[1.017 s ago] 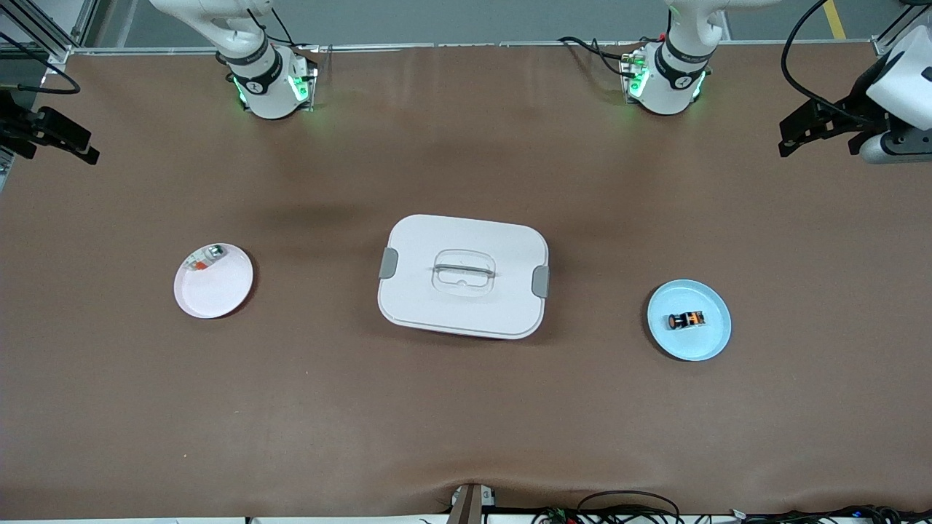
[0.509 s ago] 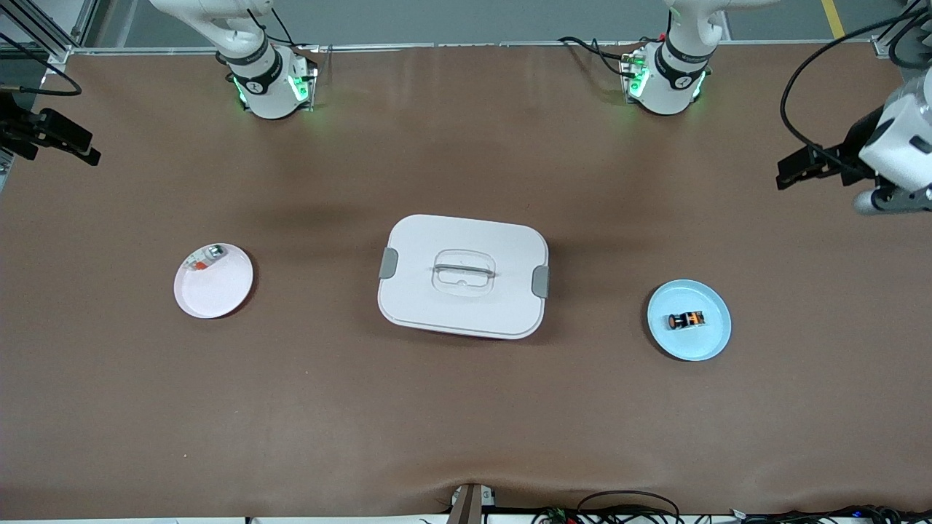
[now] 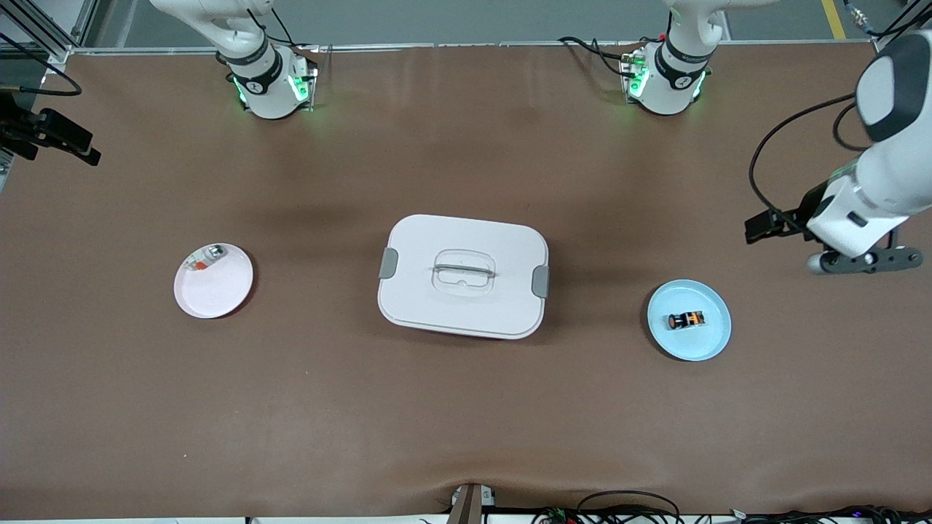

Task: Transfer orange switch to right arm and place
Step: 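Lower the left gripper onto the orange switch on the blue plate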

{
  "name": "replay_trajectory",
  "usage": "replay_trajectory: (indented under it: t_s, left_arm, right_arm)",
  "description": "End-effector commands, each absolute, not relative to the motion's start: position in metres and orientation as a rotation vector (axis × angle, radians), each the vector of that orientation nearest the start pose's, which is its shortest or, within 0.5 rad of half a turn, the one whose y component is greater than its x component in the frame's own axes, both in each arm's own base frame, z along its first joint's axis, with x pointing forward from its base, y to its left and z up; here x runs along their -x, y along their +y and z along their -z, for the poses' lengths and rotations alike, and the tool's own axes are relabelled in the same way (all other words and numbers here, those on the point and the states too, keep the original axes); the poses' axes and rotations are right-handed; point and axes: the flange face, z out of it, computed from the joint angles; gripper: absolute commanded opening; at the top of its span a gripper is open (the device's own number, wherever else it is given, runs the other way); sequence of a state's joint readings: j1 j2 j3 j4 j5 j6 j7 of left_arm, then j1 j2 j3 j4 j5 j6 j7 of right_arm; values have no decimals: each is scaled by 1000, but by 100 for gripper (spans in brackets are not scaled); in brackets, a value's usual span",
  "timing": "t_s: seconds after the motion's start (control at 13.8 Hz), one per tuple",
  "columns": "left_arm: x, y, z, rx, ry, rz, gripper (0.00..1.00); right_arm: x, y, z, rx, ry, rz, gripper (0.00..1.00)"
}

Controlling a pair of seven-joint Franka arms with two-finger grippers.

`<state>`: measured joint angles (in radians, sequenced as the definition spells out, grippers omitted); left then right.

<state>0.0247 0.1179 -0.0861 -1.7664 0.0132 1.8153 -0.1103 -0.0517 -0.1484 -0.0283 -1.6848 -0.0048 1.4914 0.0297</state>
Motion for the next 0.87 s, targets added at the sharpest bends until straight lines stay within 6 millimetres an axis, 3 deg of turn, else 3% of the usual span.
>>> replay_trajectory:
  t_s: [0.0, 0.51, 0.8]
  left_arm:
    - [-598, -23, -434, 3137, -56, -61, 100]
    - [-624, -24, -313, 3160, -64, 58, 100]
    - [-634, -25, -259, 3170, -64, 112, 100]
  right_arm:
    - [-500, -41, -646, 3148, 185, -78, 100]
    - [-501, -40, -646, 3149, 183, -78, 100]
    - [-502, -41, -647, 3149, 188, -73, 100]
